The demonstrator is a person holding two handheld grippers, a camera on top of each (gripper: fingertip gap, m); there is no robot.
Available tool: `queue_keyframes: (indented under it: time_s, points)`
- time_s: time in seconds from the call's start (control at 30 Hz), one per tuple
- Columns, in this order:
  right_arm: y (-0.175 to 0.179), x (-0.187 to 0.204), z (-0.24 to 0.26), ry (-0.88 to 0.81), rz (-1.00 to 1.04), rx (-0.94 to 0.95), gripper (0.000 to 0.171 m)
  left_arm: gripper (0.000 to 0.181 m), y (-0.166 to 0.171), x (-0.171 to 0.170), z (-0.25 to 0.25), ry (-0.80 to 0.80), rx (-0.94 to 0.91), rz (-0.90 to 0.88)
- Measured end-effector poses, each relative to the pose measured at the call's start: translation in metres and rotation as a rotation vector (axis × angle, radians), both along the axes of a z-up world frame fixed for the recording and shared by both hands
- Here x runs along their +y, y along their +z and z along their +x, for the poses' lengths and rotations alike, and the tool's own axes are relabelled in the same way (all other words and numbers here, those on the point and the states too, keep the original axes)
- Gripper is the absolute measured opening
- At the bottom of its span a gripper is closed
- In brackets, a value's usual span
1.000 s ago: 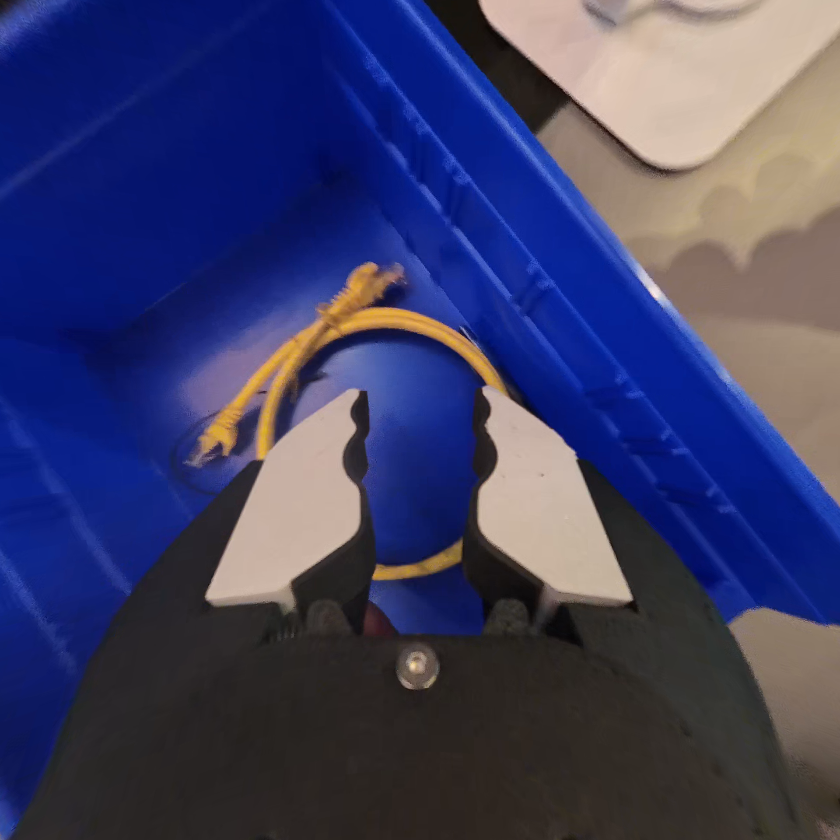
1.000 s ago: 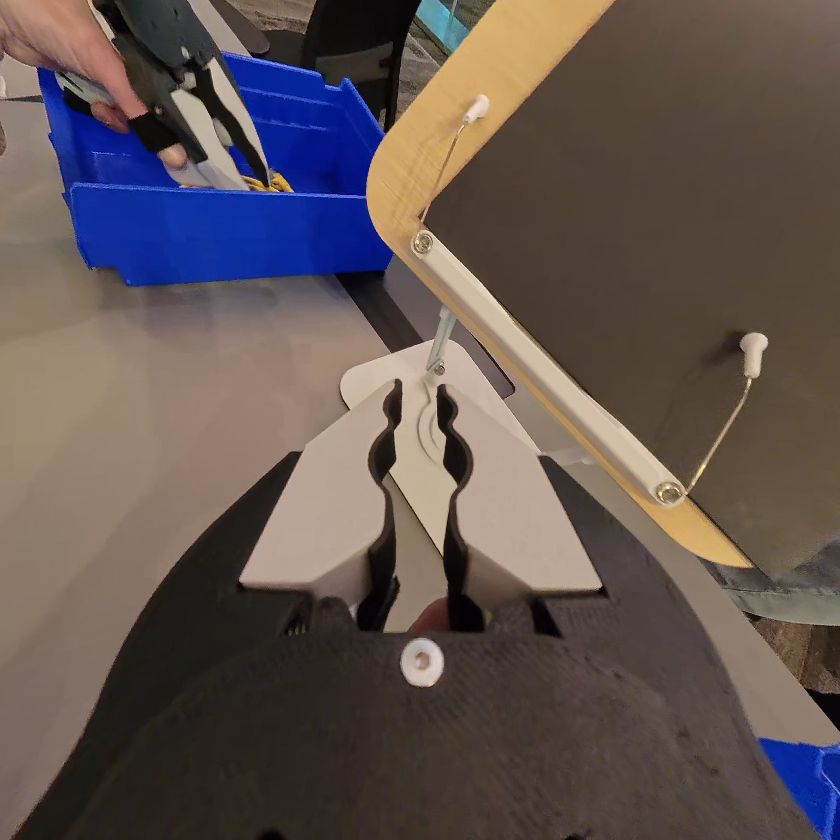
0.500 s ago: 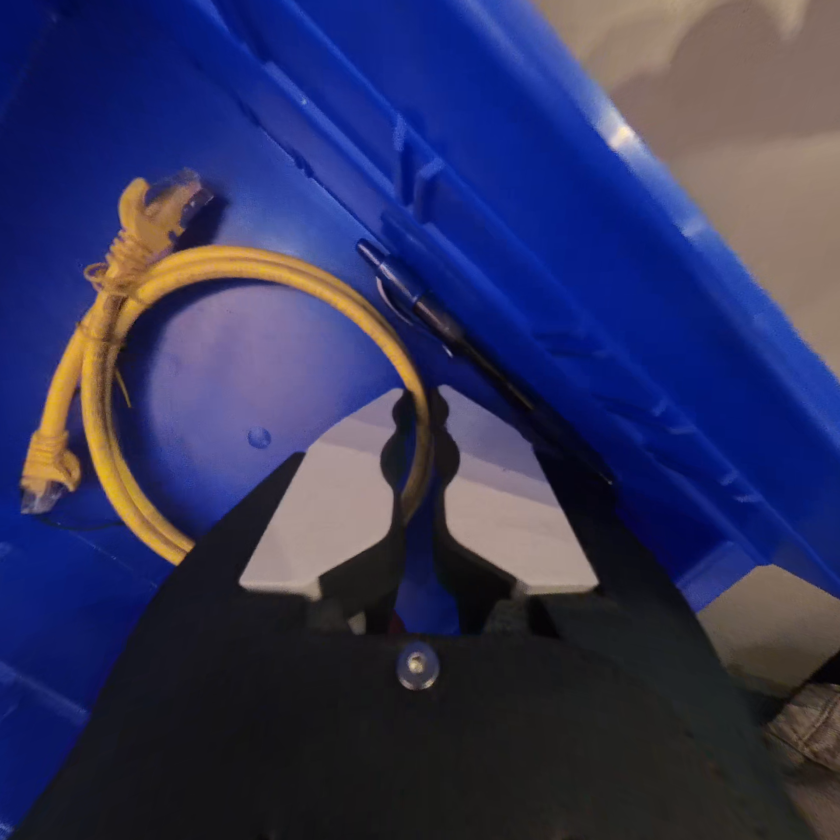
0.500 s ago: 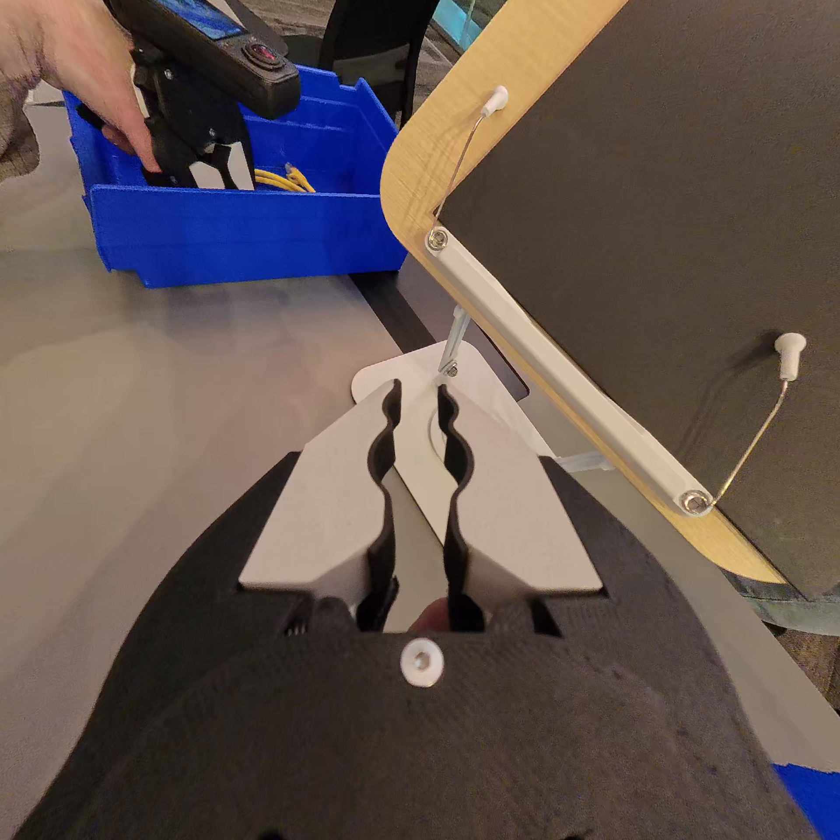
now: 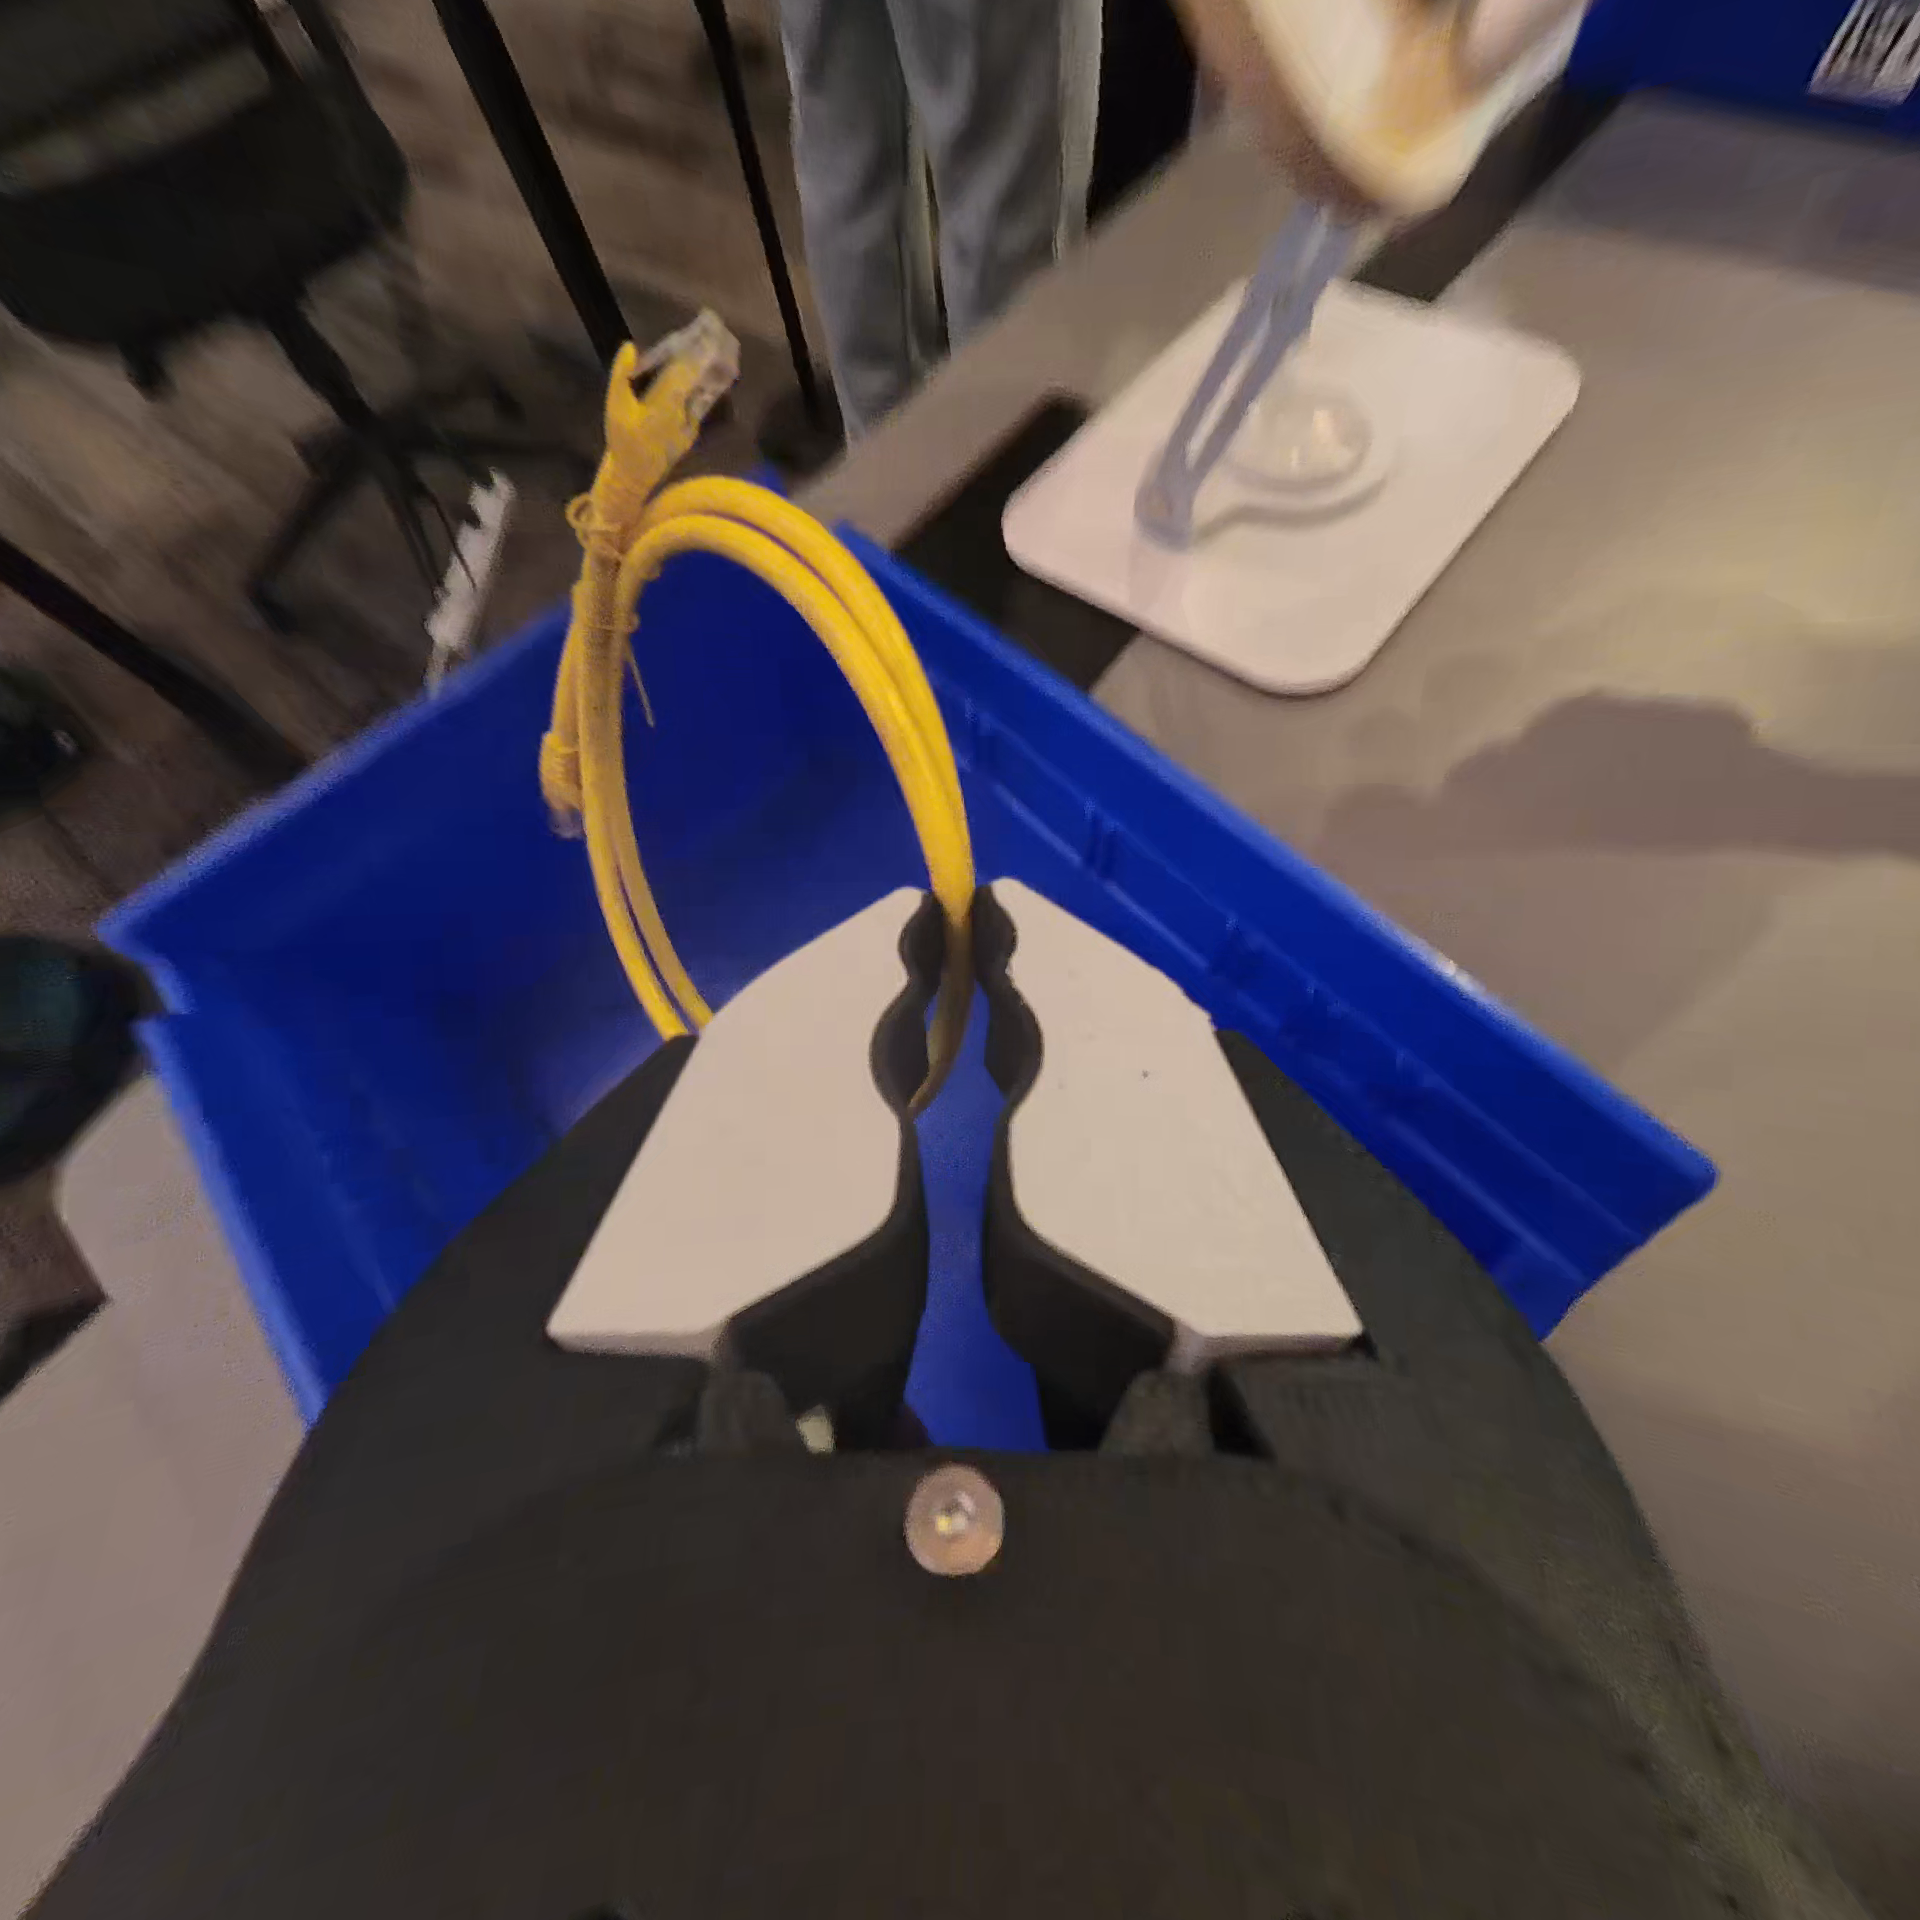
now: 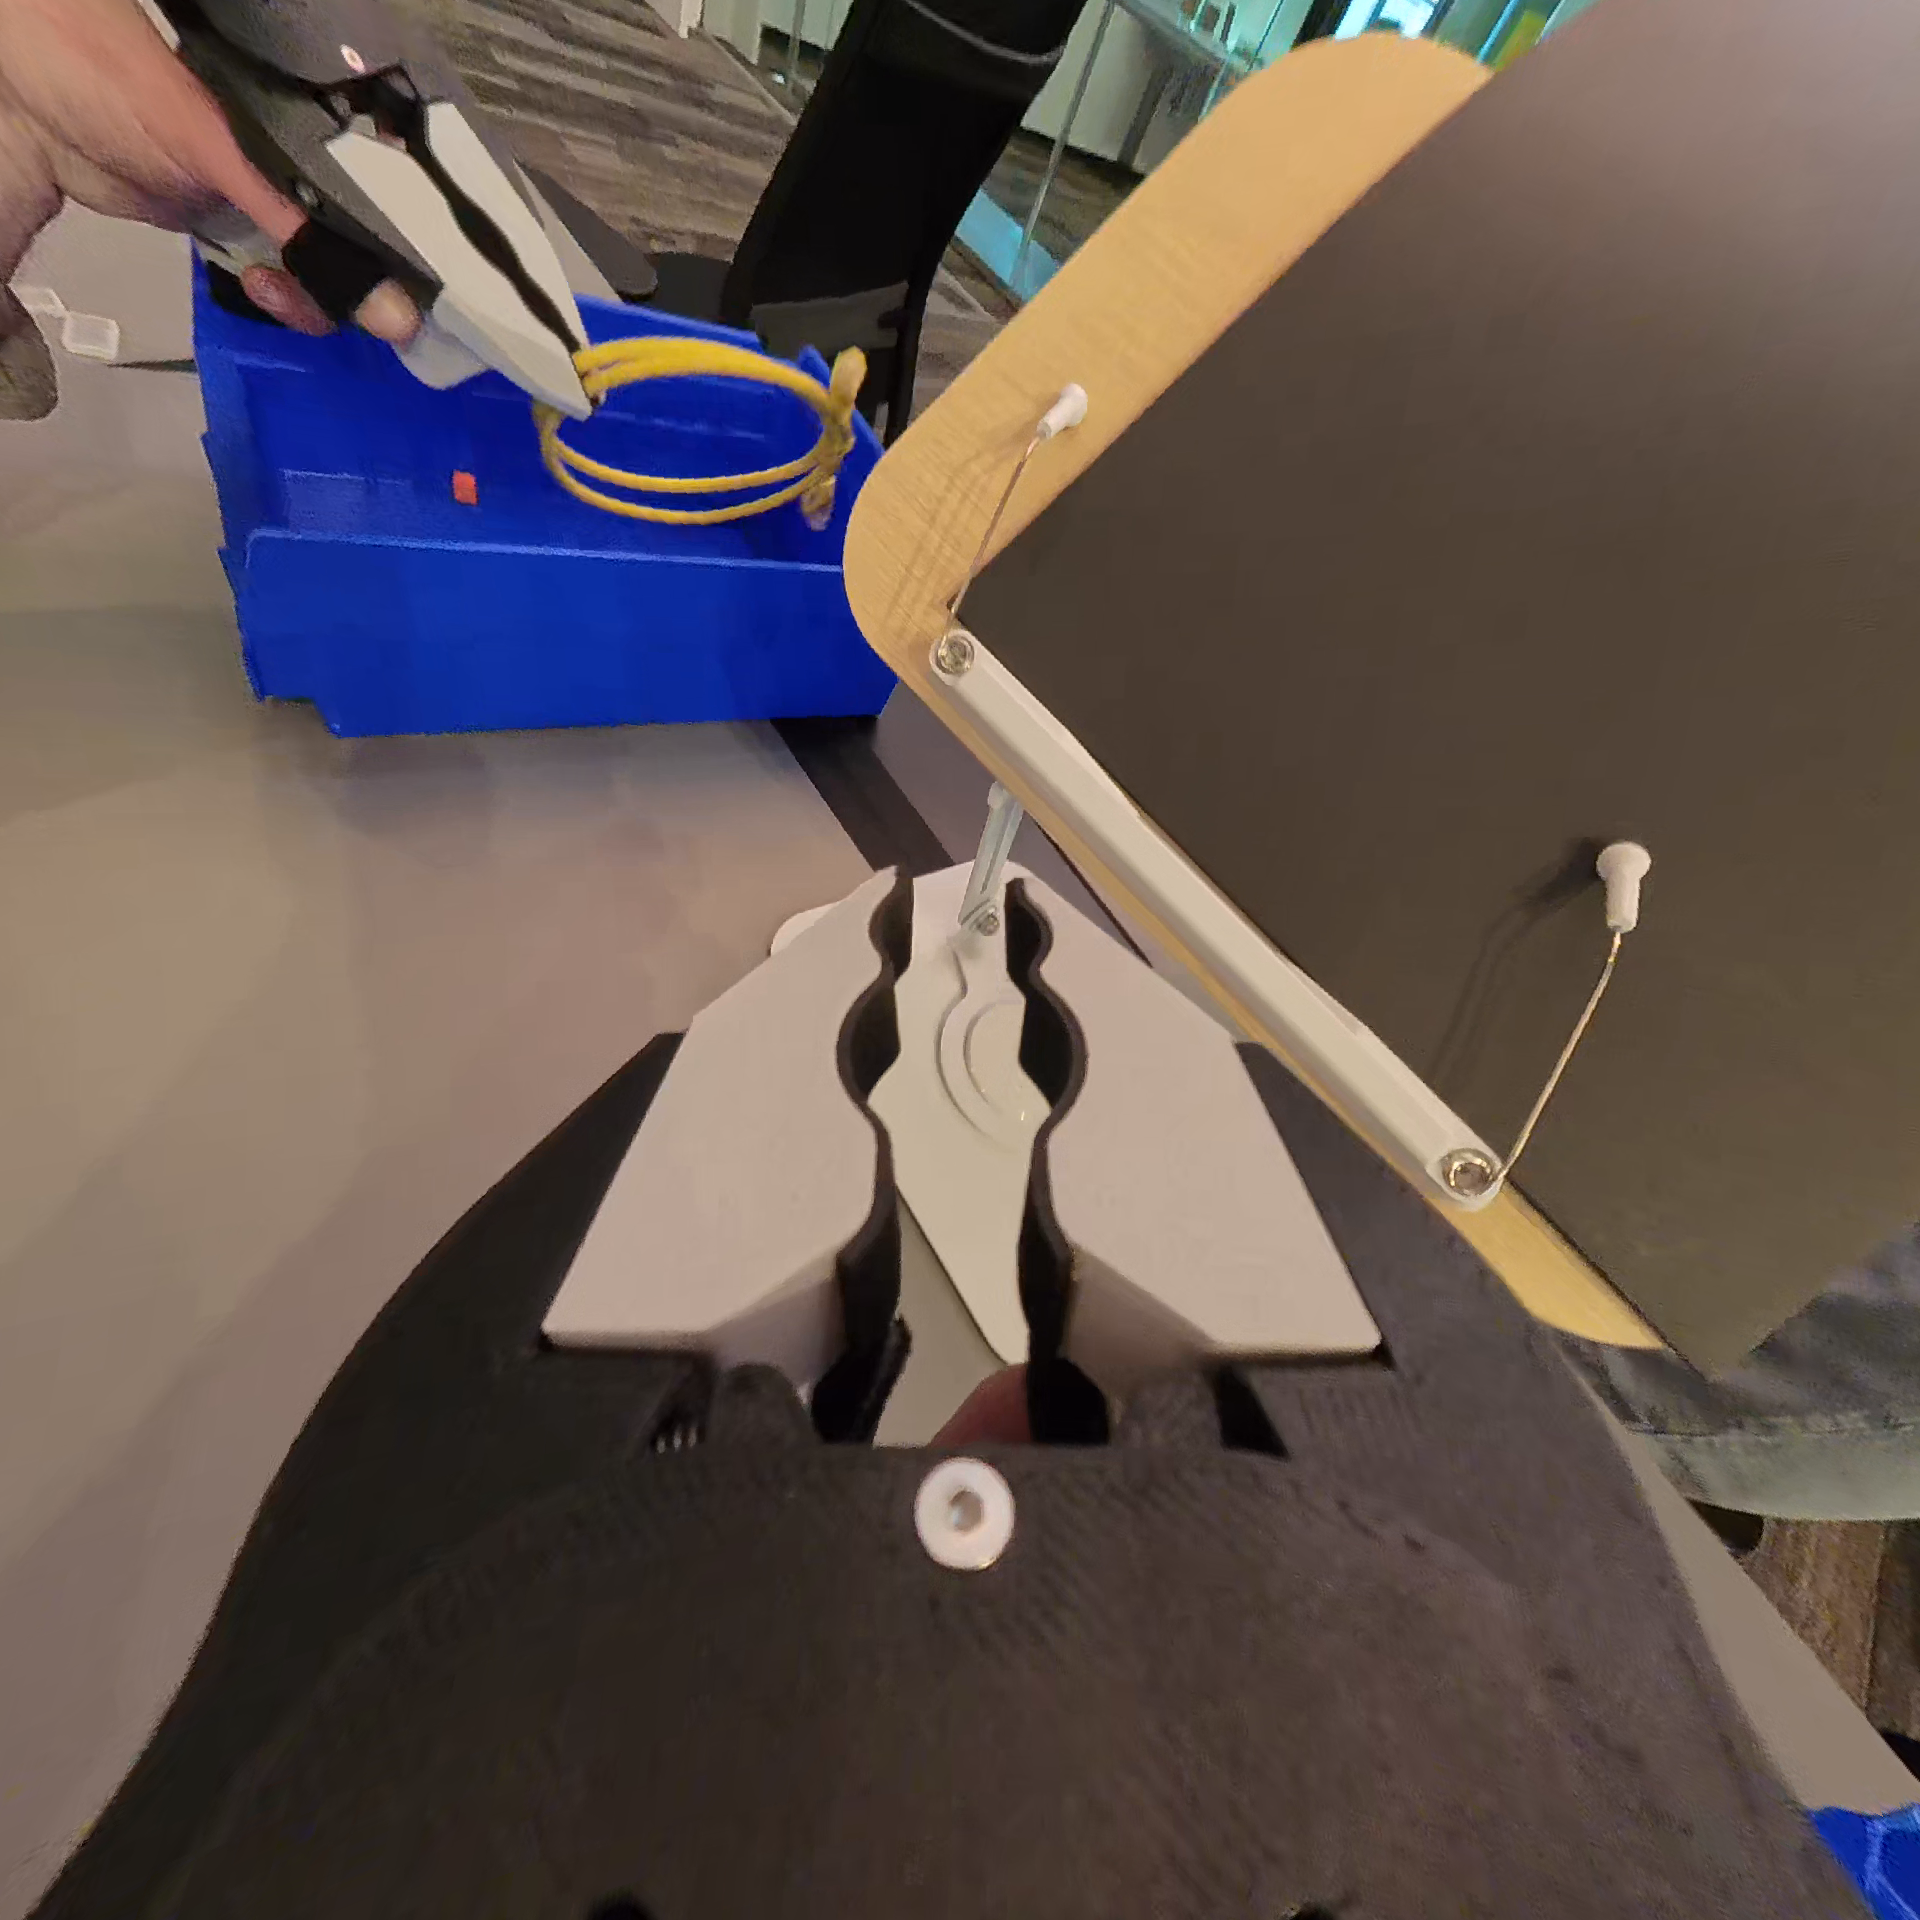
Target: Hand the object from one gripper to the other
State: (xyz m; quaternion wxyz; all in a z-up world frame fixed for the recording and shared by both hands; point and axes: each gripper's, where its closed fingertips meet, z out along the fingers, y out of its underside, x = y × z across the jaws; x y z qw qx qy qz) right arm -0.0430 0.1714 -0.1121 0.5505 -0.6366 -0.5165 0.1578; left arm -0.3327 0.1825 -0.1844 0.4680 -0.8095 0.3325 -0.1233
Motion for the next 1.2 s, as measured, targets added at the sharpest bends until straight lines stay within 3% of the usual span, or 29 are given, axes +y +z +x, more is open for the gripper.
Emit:
queue_keyframes:
  time_s: [0.2,0.47,0.57,0.7,0.8,0.93,1.03,1.2]
  points:
    - [0.016,-0.014,-0.014,0.070,0.024,0.079,0.020,0.006,0.084,-0.013,0.029,-0.101,-0.117,0.355]
    - [0.059,-0.059,-0.037,0.296,-0.070,0.375,0.020,0.005,0.149,-0.048,0.127,-0.323,-0.007,0.674]
    - [0.083,-0.066,-0.035,0.347,-0.143,0.536,0.029,0.005,0.154,-0.060,0.174,-0.400,0.103,0.752]
    - [0.102,-0.072,-0.025,0.418,-0.239,0.690,0.044,0.005,0.165,-0.076,0.231,-0.462,0.121,0.916]
    - [0.115,-0.079,-0.016,0.497,-0.313,0.793,0.042,0.005,0.159,-0.083,0.262,-0.506,0.141,0.969]
    - [0.124,-0.087,-0.009,0.552,-0.293,0.823,0.038,0.005,0.144,-0.082,0.282,-0.534,0.179,0.976]
    - [0.121,-0.083,-0.010,0.503,-0.239,0.789,0.007,0.005,0.137,-0.078,0.287,-0.540,0.169,0.971]
    - [0.113,-0.084,-0.018,0.472,-0.136,0.697,0.003,0.012,0.125,-0.071,0.286,-0.562,0.098,0.863]
